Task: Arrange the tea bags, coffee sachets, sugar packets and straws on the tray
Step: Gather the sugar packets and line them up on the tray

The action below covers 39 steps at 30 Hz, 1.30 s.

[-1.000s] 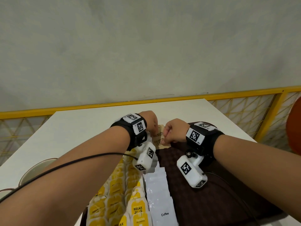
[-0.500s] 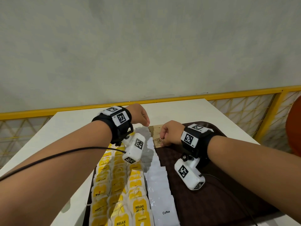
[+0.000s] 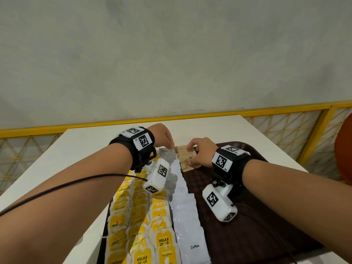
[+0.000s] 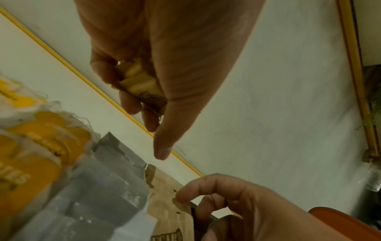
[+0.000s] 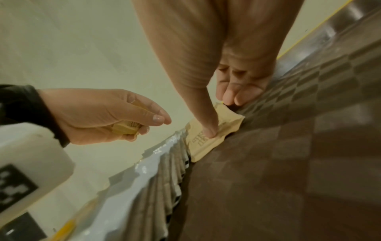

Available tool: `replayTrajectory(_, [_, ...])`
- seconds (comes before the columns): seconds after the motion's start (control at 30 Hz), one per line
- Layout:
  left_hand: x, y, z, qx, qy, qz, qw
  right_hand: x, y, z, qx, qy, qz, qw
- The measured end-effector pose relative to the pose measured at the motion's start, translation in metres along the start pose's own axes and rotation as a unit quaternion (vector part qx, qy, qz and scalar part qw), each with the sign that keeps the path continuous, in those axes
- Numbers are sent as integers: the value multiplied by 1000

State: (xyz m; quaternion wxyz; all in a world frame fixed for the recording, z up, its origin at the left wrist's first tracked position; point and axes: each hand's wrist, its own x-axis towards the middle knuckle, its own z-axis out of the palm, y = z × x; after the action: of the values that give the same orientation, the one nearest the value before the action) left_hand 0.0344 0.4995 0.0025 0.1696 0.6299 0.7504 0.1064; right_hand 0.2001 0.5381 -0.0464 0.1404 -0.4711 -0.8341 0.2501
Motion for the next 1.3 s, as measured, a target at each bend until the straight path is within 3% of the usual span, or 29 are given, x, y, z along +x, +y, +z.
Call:
replayTrajectory(0.8, [-4, 4, 1, 9, 0, 2, 1000, -2, -1, -4, -16, 5, 44, 999])
replayTrajectory(0.93, [-6, 6, -1, -71, 7, 6, 997, -5, -4, -8, -7, -1, 42, 999])
replayTrajectory(1.0, [-10, 8, 1, -228, 20, -3, 973, -6, -5, -11, 12, 43, 37, 998])
replayTrajectory(1.03, [-14, 11, 2, -325, 23, -3, 946, -6, -6, -12, 46, 75, 30, 996])
replayTrajectory(1.1, [-21, 16, 4, -471, 25, 14, 882, -9, -11, -18, 222, 92, 15, 971])
replayTrajectory(1.2, [-30, 24, 5, -574, 1, 60, 817, -23, -27, -28, 474, 0, 8, 881])
replayTrajectory(1.3, [-38, 34, 8, -591, -16, 89, 801, -34, -31, -34, 493, -52, -7, 868])
